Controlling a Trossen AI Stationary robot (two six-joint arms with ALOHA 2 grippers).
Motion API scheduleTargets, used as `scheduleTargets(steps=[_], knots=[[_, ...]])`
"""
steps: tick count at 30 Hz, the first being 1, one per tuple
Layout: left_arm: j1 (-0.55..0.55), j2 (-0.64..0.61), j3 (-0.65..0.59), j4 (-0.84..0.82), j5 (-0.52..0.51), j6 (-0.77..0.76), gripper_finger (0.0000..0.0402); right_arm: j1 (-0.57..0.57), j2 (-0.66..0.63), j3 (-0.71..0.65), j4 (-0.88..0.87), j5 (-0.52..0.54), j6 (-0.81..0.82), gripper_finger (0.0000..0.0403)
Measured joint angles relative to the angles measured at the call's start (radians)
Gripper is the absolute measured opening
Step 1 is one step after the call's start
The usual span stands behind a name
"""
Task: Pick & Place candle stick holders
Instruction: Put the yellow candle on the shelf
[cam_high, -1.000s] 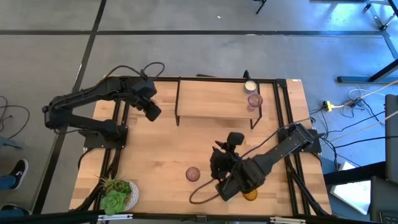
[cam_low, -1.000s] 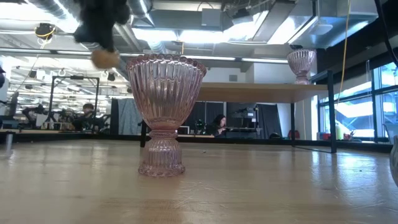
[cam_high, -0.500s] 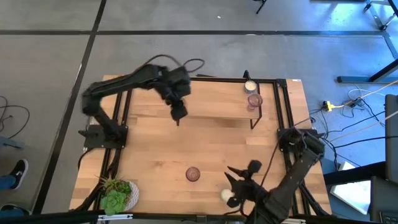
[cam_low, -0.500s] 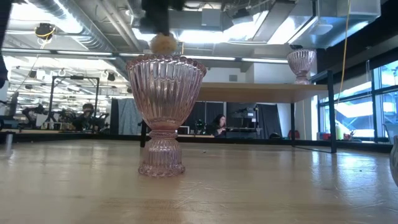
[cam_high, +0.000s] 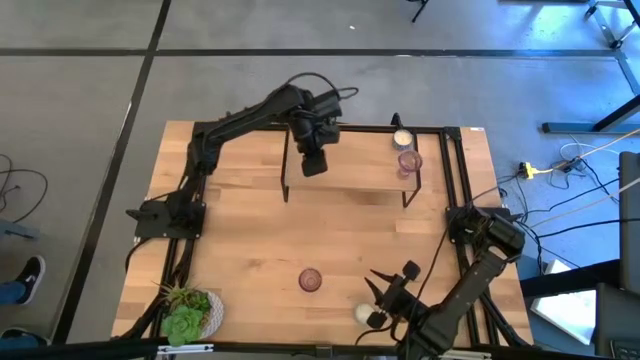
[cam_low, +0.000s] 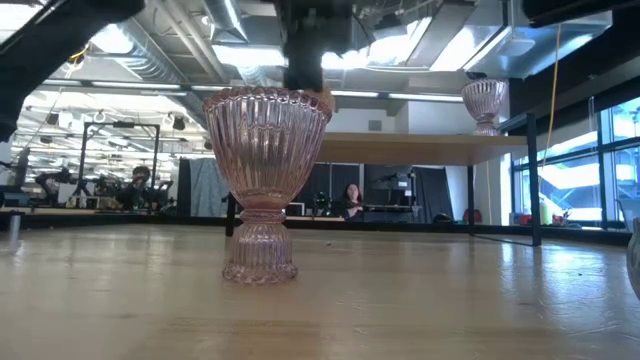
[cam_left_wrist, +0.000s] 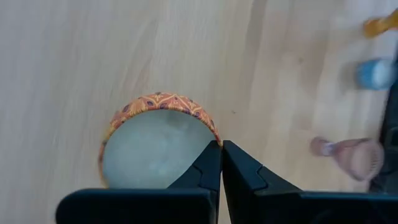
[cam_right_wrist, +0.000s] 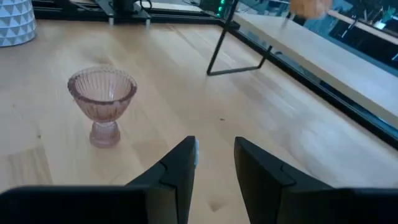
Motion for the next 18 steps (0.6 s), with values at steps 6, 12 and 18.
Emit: scheduleTargets(steps=[6,12,18], knots=[[-0.017,0.039,-0.001,-0.004,-0.042,0.048,0.0002,-0.044,0.000,0.000,0.123,-0.093,-0.180,0.0115],[-0.051,0.039,-0.001,-0.002,-0.040,0.051,0.0002,-0.097,0.000,0.001,0.256,-0.205,-0.342,0.0115],[-0.082,0.039,-0.001,0.014,-0.051,0.054,0.0002,-0.105,0.000,0.002,0.297,-0.212,-0.402,0.0115]])
